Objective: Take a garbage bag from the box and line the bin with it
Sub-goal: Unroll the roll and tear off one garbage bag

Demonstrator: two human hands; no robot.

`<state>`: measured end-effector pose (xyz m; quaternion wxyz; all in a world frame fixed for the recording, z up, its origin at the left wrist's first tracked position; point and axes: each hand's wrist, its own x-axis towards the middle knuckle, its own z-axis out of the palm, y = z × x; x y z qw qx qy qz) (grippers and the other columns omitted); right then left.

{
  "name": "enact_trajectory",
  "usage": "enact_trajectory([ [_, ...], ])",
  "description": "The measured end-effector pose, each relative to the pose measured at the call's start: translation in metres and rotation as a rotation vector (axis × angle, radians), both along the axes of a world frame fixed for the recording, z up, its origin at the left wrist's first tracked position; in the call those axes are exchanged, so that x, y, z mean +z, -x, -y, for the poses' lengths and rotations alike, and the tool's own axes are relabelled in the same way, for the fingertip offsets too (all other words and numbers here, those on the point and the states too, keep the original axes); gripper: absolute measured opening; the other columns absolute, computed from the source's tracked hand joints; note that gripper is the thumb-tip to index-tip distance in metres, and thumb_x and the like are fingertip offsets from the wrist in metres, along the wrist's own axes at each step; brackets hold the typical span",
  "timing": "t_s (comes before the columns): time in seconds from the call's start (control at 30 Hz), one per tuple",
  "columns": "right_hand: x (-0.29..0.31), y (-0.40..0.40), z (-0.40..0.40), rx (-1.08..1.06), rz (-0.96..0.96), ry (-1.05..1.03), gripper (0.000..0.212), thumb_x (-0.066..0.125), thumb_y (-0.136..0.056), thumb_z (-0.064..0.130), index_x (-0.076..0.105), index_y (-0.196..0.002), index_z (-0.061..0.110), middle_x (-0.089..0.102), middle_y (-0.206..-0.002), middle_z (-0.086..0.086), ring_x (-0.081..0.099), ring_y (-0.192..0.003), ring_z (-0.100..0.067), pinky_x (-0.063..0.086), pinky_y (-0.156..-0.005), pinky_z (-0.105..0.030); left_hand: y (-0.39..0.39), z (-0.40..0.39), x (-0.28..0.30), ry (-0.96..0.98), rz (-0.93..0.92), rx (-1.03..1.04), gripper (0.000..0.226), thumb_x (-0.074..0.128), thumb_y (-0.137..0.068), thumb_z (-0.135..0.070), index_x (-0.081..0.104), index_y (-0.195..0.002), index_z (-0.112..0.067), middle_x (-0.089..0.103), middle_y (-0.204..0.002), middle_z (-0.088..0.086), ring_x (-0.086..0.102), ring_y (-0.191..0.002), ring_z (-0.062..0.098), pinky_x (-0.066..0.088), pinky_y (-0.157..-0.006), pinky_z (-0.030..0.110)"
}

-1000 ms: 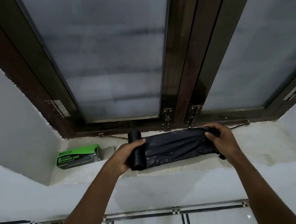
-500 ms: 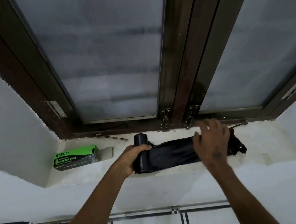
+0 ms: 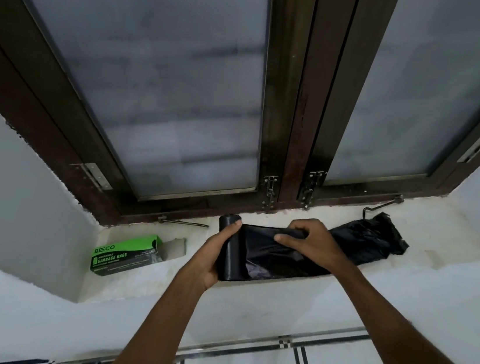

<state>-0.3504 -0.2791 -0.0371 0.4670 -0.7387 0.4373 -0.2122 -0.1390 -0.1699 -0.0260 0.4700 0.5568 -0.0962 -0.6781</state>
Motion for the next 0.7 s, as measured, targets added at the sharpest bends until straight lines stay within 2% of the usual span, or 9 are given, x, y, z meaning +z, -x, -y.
enact_trajectory([
  [0.03,0.002,0.005,0.006,-0.014,0.001,0.015,0.031,0.083,-0.076,0.037,0.069,-0.066,0.012,0.065,-0.062,-0.004,0.061,-0.058,-0.007,0.046,-0.057,-0.022,-0.001,-0.002,-0.003,-0.012,-0.009,0.022,0.053,0.076,-0.076,-0.049,0.067,-0.115,-0.014,0.076,-0.103,0.014,0.070,-0.099,0.032,0.056,-0.087,0.043],
  [0.1,0.008,0.013,0.015,-0.038,-0.025,0.061,0.024,0.084,-0.075,0.035,0.071,-0.066,0.017,0.071,-0.067,-0.002,0.065,-0.064,-0.010,0.049,-0.063,-0.025,-0.003,-0.006,-0.009,-0.026,-0.037,0.045,0.061,0.077,-0.073,-0.053,0.067,-0.117,-0.013,0.074,-0.108,0.015,0.070,-0.102,0.032,0.054,-0.093,0.046],
  [0.2,0.016,0.021,0.023,-0.021,-0.040,0.099,0.017,0.084,-0.075,0.029,0.072,-0.066,0.022,0.073,-0.070,0.001,0.068,-0.068,-0.007,0.050,-0.068,-0.022,-0.003,-0.007,-0.019,-0.018,0.005,0.054,0.069,0.079,-0.066,-0.059,0.067,-0.119,-0.016,0.073,-0.112,0.013,0.068,-0.107,0.032,0.050,-0.100,0.049],
  [0.37,0.026,0.036,0.036,-0.022,-0.096,0.163,0.013,0.085,-0.073,0.027,0.074,-0.069,0.022,0.073,-0.068,0.010,0.064,-0.064,0.002,0.047,-0.063,-0.017,-0.003,-0.007,-0.021,-0.009,0.111,0.060,0.061,0.078,-0.069,-0.055,0.067,-0.116,-0.017,0.075,-0.108,0.009,0.069,-0.104,0.030,0.051,-0.099,0.048],
  [0.47,0.029,0.047,0.045,-0.018,-0.155,0.203,0.013,0.085,-0.073,0.029,0.075,-0.072,0.021,0.072,-0.069,0.012,0.064,-0.066,0.002,0.048,-0.066,-0.024,-0.002,-0.004,-0.020,0.000,0.146,0.058,0.060,0.082,-0.068,-0.049,0.067,-0.116,-0.015,0.075,-0.108,0.007,0.069,-0.104,0.028,0.052,-0.097,0.046],
  [0.57,0.033,0.056,0.054,-0.026,-0.206,0.240,0.015,0.085,-0.073,0.031,0.075,-0.072,0.020,0.073,-0.071,0.005,0.068,-0.070,-0.009,0.050,-0.067,-0.030,-0.002,-0.003,-0.020,0.020,0.176,0.049,0.062,0.084,-0.068,-0.044,0.066,-0.116,-0.009,0.075,-0.108,0.008,0.069,-0.104,0.027,0.054,-0.094,0.042],
  [0.7,0.035,0.059,0.059,-0.006,-0.358,0.296,0.016,0.082,-0.076,0.035,0.073,-0.076,0.021,0.072,-0.076,0.005,0.068,-0.076,-0.015,0.048,-0.065,-0.030,0.001,-0.002,-0.016,0.026,0.165,0.017,0.037,0.078,-0.078,-0.036,0.068,-0.098,-0.007,0.075,-0.100,0.010,0.071,-0.093,0.026,0.057,-0.080,0.035],
])
